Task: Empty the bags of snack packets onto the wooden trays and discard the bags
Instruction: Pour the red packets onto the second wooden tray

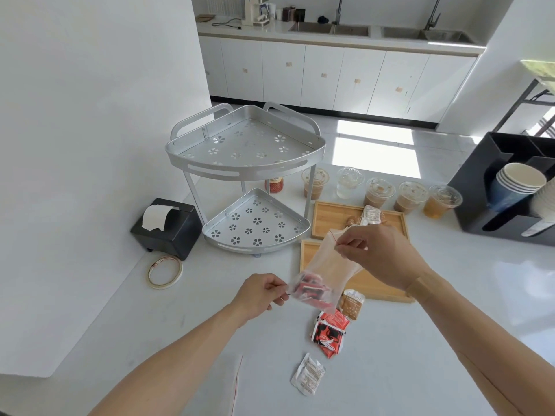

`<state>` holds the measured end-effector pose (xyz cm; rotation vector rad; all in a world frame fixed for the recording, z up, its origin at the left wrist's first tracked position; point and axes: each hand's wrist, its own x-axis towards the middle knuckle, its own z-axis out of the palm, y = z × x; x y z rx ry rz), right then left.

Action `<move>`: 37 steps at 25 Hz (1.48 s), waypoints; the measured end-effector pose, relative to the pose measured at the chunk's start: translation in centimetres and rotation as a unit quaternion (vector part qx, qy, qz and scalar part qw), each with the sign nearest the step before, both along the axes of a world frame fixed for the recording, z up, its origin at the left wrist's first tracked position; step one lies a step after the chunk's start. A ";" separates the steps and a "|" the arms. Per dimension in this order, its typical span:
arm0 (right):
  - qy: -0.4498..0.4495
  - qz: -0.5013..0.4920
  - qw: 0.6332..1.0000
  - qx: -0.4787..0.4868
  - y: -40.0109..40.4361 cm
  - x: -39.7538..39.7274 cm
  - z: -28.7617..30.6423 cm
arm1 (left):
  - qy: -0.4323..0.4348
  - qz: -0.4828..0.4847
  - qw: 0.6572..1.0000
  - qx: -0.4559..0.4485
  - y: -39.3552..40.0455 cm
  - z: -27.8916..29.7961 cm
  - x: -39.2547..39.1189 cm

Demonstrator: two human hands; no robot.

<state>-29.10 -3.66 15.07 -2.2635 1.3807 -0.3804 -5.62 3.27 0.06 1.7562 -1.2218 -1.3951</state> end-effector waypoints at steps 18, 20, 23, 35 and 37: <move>-0.088 -0.268 0.938 0.202 -5.8 -8.2 -13.8 | -0.408 -0.109 0.889 -0.178 -11.0 8.1 -3.3; -0.117 -0.299 0.921 0.219 -5.8 -8.2 -15.0 | -0.436 -0.140 0.870 -0.182 -11.8 9.0 -4.1; -0.144 -0.313 0.909 0.236 -5.7 -7.9 -16.3 | -0.482 -0.180 0.838 -0.181 -13.2 10.3 -5.3; -0.211 -0.354 0.868 0.276 -5.9 -7.2 -17.4 | -0.512 -0.240 0.802 -0.192 -15.7 14.2 -8.6; -0.219 -0.353 0.867 0.276 -6.0 -7.2 -17.4 | -0.503 -0.245 0.805 -0.197 -16.0 14.8 -9.1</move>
